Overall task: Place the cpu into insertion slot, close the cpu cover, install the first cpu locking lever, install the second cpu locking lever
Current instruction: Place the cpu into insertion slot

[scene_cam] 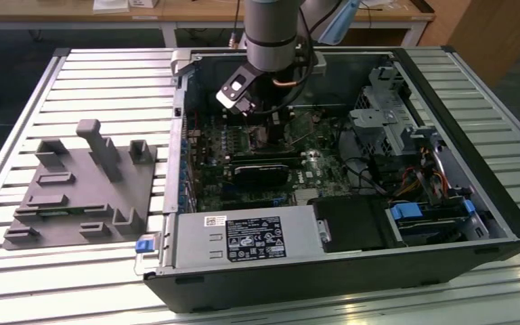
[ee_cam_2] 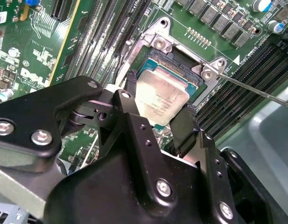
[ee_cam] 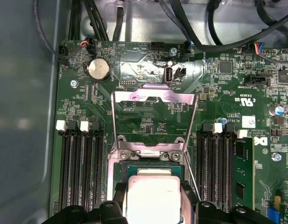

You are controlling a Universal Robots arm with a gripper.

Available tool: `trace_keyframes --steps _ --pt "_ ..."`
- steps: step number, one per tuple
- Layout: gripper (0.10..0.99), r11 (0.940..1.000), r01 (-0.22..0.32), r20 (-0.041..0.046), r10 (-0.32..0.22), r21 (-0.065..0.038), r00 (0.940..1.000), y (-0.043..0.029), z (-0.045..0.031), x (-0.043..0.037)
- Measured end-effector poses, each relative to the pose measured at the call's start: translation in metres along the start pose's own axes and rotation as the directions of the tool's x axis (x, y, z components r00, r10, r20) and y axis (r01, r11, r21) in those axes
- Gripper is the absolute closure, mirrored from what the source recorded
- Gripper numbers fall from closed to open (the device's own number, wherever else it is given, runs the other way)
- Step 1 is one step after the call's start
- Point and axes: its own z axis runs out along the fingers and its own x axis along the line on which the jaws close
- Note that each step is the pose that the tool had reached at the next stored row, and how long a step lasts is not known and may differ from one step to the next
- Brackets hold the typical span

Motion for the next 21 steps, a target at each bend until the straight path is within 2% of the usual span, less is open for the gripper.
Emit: trace_keyframes --steps 8,21 --pt "0.549 1.0 0.0 0.0018 0.0 0.0 1.0 -0.0004 0.0054 0.0011" --pt "0.549 1.0 0.001 0.0137 -0.001 0.0 0.9999 -0.0009 0.0109 0.003"
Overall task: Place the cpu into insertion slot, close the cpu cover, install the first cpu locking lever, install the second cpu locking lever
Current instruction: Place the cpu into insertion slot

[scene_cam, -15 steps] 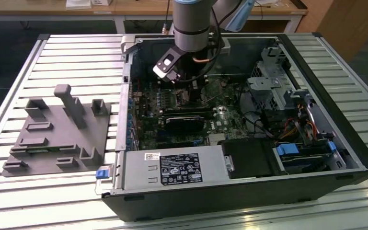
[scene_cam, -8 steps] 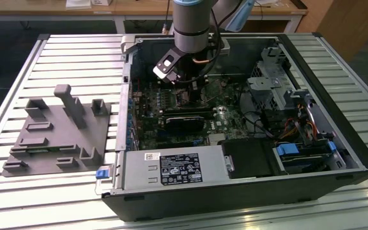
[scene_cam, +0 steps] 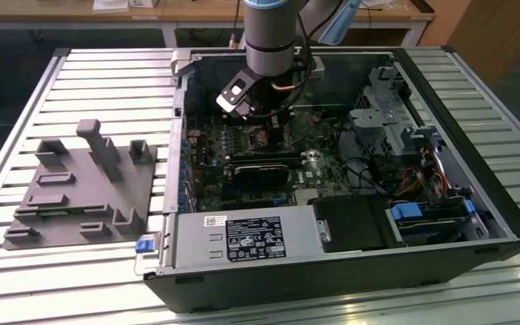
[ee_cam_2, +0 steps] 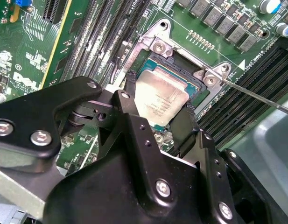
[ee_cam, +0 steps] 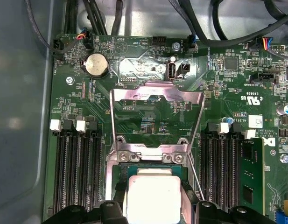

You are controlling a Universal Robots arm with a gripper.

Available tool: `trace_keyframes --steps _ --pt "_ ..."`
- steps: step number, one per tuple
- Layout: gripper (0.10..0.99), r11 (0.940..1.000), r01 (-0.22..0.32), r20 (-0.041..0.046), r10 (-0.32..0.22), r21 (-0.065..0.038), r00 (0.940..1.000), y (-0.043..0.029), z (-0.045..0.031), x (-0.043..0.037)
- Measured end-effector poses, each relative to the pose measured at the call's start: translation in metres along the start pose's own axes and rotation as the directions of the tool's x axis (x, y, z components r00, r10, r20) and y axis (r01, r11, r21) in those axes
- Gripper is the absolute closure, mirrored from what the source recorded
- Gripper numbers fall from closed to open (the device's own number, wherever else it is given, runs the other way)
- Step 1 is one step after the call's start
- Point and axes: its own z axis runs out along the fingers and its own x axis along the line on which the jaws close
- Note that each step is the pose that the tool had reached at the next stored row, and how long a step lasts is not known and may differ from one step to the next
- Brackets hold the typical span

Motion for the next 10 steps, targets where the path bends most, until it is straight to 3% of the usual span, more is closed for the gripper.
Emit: trace_keyframes --steps 10 --pt "0.549 1.0 0.0 0.0007 0.0 0.0 1.0 0.0 0.0004 0.0001"
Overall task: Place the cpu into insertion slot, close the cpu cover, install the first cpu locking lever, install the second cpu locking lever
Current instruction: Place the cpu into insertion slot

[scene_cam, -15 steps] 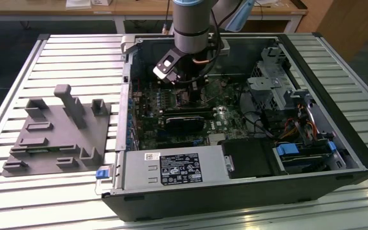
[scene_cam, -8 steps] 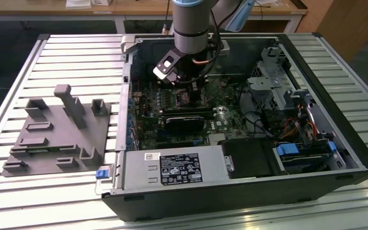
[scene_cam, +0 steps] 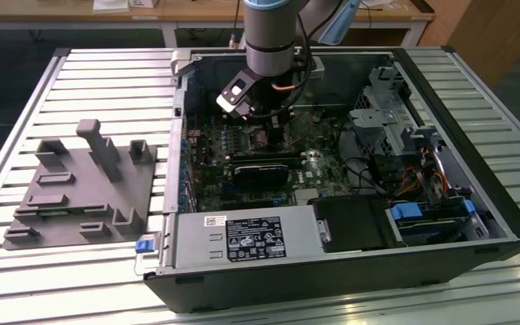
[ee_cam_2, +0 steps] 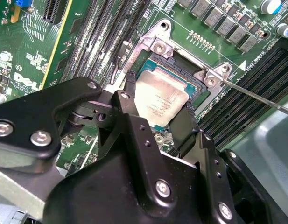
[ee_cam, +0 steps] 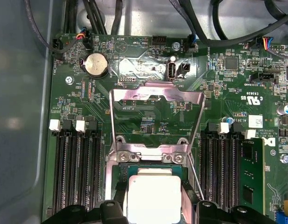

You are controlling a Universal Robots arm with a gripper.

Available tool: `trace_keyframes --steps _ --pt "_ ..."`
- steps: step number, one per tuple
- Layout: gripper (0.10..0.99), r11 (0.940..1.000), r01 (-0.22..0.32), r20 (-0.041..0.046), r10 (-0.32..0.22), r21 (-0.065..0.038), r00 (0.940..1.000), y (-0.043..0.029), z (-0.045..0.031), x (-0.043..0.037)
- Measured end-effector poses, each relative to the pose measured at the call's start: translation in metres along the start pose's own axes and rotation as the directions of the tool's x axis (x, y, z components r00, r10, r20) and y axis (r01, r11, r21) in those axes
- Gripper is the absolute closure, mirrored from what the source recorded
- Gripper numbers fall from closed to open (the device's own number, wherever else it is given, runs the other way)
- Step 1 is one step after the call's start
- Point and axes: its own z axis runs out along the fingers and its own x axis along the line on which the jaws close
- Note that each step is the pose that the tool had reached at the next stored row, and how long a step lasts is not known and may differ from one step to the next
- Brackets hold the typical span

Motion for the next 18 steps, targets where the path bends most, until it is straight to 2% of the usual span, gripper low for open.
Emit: trace_keyframes --steps 2,4,13,15,16,18 --pt "0.537 1.0 0.0 0.0002 0.0 0.0 1.0 0.0 0.0 0.0" --pt "0.412 1.0 0.0 0.0004 0.0 0.0 1.0 0.0 -0.0001 0.0" --pt "0.412 1.0 0.0 0.0008 0.0 0.0 1.0 0.0 -0.0006 -0.0001" --pt "0.427 1.0 0.0 0.0007 0.0 0.0 1.0 0.0 -0.0006 -0.0001" --pt "0.498 1.0 0.0 0.0007 0.0 0.0 1.0 0.0 -0.0006 -0.0001" --pt "0.498 1.0 0.0 0.0007 0.0 0.0 1.0 0.0 -0.0006 -0.0001"
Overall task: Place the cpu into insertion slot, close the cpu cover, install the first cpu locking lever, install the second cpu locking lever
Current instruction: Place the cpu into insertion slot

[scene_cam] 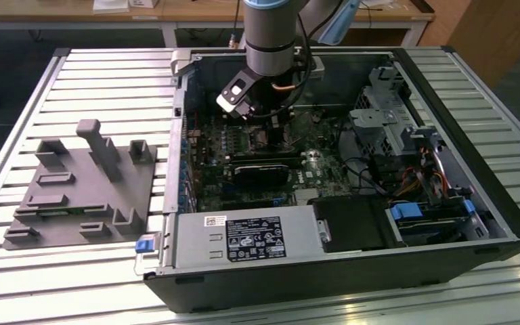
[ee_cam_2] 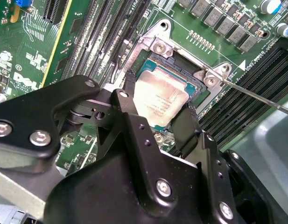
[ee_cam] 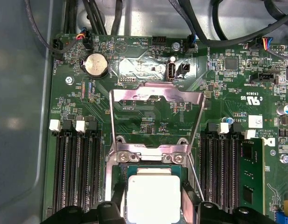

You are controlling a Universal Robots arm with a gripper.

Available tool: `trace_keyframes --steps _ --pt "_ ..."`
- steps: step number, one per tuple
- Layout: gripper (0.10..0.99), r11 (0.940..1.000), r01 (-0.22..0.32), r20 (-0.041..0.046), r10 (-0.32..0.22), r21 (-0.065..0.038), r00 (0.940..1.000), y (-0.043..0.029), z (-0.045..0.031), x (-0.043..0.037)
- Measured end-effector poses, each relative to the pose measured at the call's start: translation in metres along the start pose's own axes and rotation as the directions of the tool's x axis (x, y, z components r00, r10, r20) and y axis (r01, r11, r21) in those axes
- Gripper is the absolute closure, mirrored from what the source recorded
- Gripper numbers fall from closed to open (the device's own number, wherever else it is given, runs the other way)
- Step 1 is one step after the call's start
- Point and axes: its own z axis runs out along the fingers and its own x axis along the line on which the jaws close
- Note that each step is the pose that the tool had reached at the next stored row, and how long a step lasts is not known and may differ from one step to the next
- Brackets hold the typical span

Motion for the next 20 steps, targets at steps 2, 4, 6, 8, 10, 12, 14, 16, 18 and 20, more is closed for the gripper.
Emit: trace_keyframes --steps 2,4,6,8,10,12,14,16,18,20 --pt "0.498 1.0 0.0 0.0003 0.0 0.0 1.0 0.0 -0.0001 0.0001" --pt "0.498 1.0 -0.001 0.0003 0.001 0.0 1.0 -0.0001 -0.0001 0.0009" --pt "0.498 1.0 -0.002 0.0002 0.002 0.0 1.0 0.0 -0.0001 0.0019" --pt "0.498 1.0 -0.002 0.0003 0.002 0.0 1.0 0.0 -0.0001 0.0031" --pt "0.498 1.0 -0.004 0.0005 0.004 0.0 1.0 0.0 -0.0001 0.0039" --pt "0.498 1.0 -0.004 0.0004 0.004 0.0 1.0 -0.0001 -0.0001 0.0039" --pt "0.498 1.0 -0.001 0.0001 0.001 0.0 1.0 -0.0002 -0.0001 0.0037" --pt "0.498 1.0 0.004 -0.0003 -0.004 0.0 1.0 -0.0002 -0.0002 0.0035" --pt "0.498 1.0 0.005 -0.001 -0.005 0.0 1.0 -0.0001 -0.0014 0.0034" --pt "0.498 1.0 0.005 -0.0018 -0.005 0.0 1.0 0.0 -0.0019 0.0034"
